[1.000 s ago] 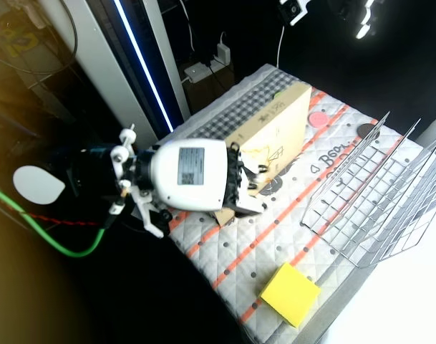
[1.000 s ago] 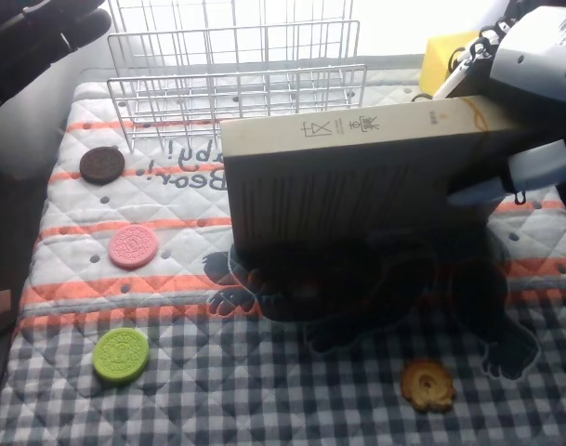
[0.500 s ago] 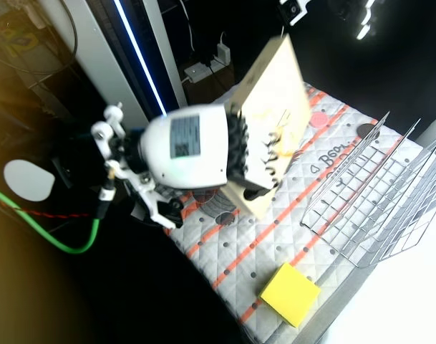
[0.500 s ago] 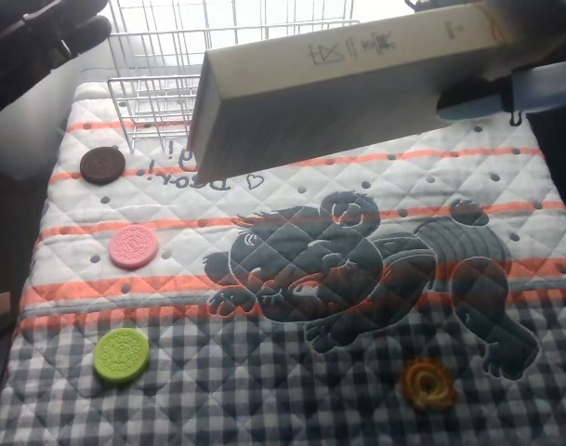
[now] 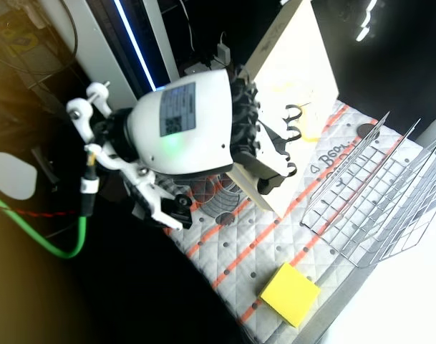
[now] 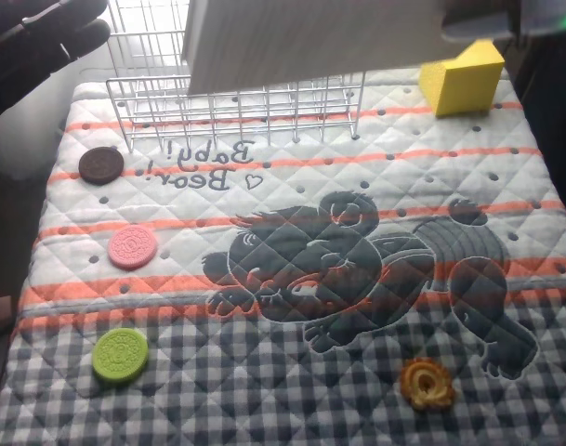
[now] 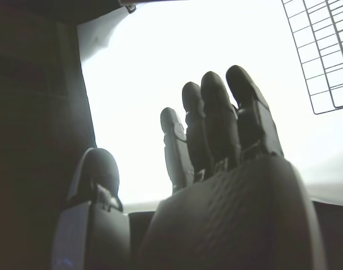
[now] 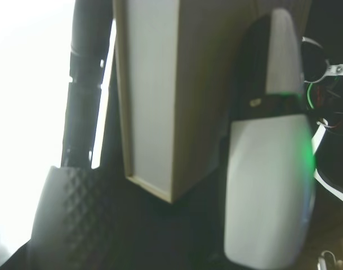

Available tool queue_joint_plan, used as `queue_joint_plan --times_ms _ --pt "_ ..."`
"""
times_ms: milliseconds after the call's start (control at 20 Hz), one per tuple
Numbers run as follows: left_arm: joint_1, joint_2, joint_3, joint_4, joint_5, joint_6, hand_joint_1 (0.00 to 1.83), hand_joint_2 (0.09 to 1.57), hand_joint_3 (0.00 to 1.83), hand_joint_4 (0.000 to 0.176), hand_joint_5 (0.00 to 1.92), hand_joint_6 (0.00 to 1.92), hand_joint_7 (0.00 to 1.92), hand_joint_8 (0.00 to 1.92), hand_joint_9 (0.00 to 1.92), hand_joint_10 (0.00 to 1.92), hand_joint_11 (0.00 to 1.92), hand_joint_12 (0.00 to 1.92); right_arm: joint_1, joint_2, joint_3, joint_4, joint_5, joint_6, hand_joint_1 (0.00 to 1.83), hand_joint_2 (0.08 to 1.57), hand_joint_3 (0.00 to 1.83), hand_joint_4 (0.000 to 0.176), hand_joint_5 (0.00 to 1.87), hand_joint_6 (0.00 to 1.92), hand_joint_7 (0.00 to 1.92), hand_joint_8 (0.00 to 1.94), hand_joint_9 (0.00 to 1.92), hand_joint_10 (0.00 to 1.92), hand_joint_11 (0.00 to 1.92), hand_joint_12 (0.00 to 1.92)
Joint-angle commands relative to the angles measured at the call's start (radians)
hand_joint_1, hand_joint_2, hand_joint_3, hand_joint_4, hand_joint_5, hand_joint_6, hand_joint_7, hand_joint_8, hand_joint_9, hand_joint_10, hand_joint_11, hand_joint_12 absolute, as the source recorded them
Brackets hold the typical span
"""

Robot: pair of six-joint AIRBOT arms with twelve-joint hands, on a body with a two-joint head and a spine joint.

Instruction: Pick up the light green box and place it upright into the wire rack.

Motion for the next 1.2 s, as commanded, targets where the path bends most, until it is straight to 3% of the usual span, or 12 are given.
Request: queue_joint_plan --times_ms 0,100,150,250,450,500,600,650,700,750,1000,1150 --pt "-0.004 -0.001 -0.002 -0.018 -0.137 -0.007 0.41 1.10 0.00 0.157 0.48 0.00 0.45 0.00 0.37 0.00 0.04 0.57 0.024 0.000 0.005 0.052 0.092 0.003 1.29 1.04 0.00 0.000 1.07 0.66 1.26 0.67 1.48 0.03 1.13 0.83" --pt "-0.001 -0.001 -0.007 -0.019 -0.150 -0.007 0.44 1.09 0.00 0.146 0.49 0.00 0.43 0.00 0.36 0.00 0.03 0.57 0.053 -0.019 0.025 0.052 0.060 0.003 1.30 1.03 0.00 0.000 1.09 0.61 1.30 0.61 1.53 0.04 1.18 0.80" --pt "0.003 0.000 -0.009 -0.020 -0.157 -0.007 0.45 1.10 0.00 0.127 0.51 0.01 0.43 0.00 0.36 0.00 0.03 0.56 0.065 -0.035 0.040 0.053 0.041 0.003 1.30 1.03 0.00 0.000 1.07 0.66 1.31 0.59 1.52 0.03 1.18 0.78" --pt "0.017 0.000 -0.017 -0.023 -0.178 -0.007 0.42 1.10 0.00 0.120 0.51 0.01 0.43 0.00 0.35 0.00 0.01 0.55 0.079 -0.073 0.075 0.055 0.002 0.003 1.29 1.04 0.00 0.000 1.05 0.68 1.28 0.66 1.54 0.03 1.19 0.78" --pt "0.053 0.001 -0.031 -0.040 -0.239 -0.007 0.44 1.10 0.00 0.144 0.45 0.00 0.41 0.00 0.34 0.00 0.00 0.12 0.084 -0.132 0.129 0.057 -0.056 0.003 1.30 1.03 0.00 0.000 1.11 0.60 1.31 0.59 1.54 0.02 1.21 0.84" --pt "0.055 0.001 -0.031 -0.042 -0.244 -0.007 0.43 1.11 0.00 0.158 0.45 0.00 0.40 0.00 0.32 0.00 0.00 0.05 0.084 -0.143 0.138 0.063 -0.065 0.003 1.30 1.02 0.00 0.000 1.11 0.59 1.34 0.54 1.55 0.02 1.23 0.82" --pt "0.056 0.001 -0.031 -0.046 -0.245 -0.007 0.43 1.11 0.00 0.156 0.46 0.00 0.39 0.00 0.32 0.00 0.02 0.05 0.084 -0.161 0.149 0.076 -0.073 0.003 1.30 1.02 0.00 0.000 1.12 0.54 1.33 0.56 1.59 0.03 1.25 0.87" --pt "0.056 0.001 -0.030 -0.048 -0.245 -0.007 0.43 1.11 0.00 0.158 0.46 0.00 0.40 0.00 0.33 0.00 0.03 0.05 0.084 -0.173 0.159 0.088 -0.076 0.003 1.21 1.05 0.00 0.000 1.11 0.71 1.36 0.32 1.59 0.02 1.22 0.92" --pt "0.057 0.000 -0.028 -0.051 -0.244 -0.007 0.42 1.11 0.00 0.154 0.46 0.01 0.41 0.00 0.34 0.01 0.04 0.06 0.084 -0.188 0.171 0.098 -0.078 0.003 1.28 1.02 0.00 0.000 1.14 0.54 1.34 0.51 1.59 0.02 1.23 0.94" --pt "0.057 -0.002 -0.026 -0.052 -0.240 -0.007 0.43 1.11 0.00 0.143 0.48 0.01 0.41 0.01 0.35 0.01 0.06 0.07 0.083 -0.202 0.183 0.106 -0.081 0.003 1.30 1.02 0.00 0.000 1.11 0.58 1.31 0.58 1.54 0.00 1.21 0.89" --pt "0.057 -0.011 -0.018 -0.054 -0.234 -0.007 0.43 1.11 0.00 0.149 0.48 0.01 0.43 0.01 0.35 0.01 0.05 0.08 0.075 -0.237 0.210 0.132 -0.083 0.003 1.29 1.05 0.00 0.000 1.03 0.69 1.26 0.71 1.53 0.00 1.21 0.83" --pt "0.054 -0.016 -0.015 -0.054 -0.231 -0.007 0.44 1.11 0.00 0.152 0.48 0.00 0.43 0.01 0.36 0.01 0.06 0.09 0.061 -0.263 0.232 0.143 -0.091 0.003 1.29 1.05 0.00 0.000 1.06 0.61 1.25 0.75 1.58 0.02 1.24 0.84"
